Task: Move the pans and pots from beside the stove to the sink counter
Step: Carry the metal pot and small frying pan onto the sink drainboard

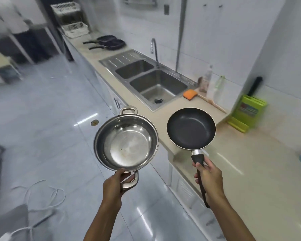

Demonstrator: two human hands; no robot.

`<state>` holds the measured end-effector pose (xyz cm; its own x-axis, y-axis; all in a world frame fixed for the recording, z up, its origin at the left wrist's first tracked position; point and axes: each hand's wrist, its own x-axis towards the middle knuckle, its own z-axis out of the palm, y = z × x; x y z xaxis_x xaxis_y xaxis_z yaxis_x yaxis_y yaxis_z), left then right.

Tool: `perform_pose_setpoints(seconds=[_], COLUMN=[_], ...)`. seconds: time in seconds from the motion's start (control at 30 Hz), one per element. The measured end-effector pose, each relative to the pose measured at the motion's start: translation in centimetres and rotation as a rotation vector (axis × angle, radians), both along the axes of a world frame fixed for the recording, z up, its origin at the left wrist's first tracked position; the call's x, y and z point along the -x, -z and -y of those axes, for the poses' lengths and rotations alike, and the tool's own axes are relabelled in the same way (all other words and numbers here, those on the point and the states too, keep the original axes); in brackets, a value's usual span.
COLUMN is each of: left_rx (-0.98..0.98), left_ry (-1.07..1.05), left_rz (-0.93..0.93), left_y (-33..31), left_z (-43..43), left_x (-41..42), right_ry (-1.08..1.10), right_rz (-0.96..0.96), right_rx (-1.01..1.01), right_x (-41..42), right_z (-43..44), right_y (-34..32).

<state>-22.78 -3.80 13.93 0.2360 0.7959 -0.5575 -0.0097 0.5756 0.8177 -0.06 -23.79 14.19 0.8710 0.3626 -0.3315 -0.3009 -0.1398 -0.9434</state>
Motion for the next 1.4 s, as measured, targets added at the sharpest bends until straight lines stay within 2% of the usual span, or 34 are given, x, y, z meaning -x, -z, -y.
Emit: perform_pose_setpoints(seconds=[0.33, 0.83, 1.1, 1.4], left_rx=[0.022, 0.052, 0.059, 0.043], left_ry=[-0.167, -0.222, -0.158, 0.060], left_rz=[0.019, -0.037, -0.035, -0.101], left_y=[1.5, 0.8, 2.4, 3.5], left_z=[-16.5, -47.2, -65.0, -91.9], left_x=[-2.6, -13.8, -18.3, -23.3], right_ry=[-0.137, -0.222, -0.196, -0.029], right_rz=[-0.019, -0.053, -0.061, -0.087], right_rx=[0.006, 0.032, 0.042, 0.085], right_x=[-5.0, -18.0, -22.2, -27.3], right_z=[-19.0, -53.0, -69.8, -92.0], right_y=[0.1, 0.2, 2.1, 4.5])
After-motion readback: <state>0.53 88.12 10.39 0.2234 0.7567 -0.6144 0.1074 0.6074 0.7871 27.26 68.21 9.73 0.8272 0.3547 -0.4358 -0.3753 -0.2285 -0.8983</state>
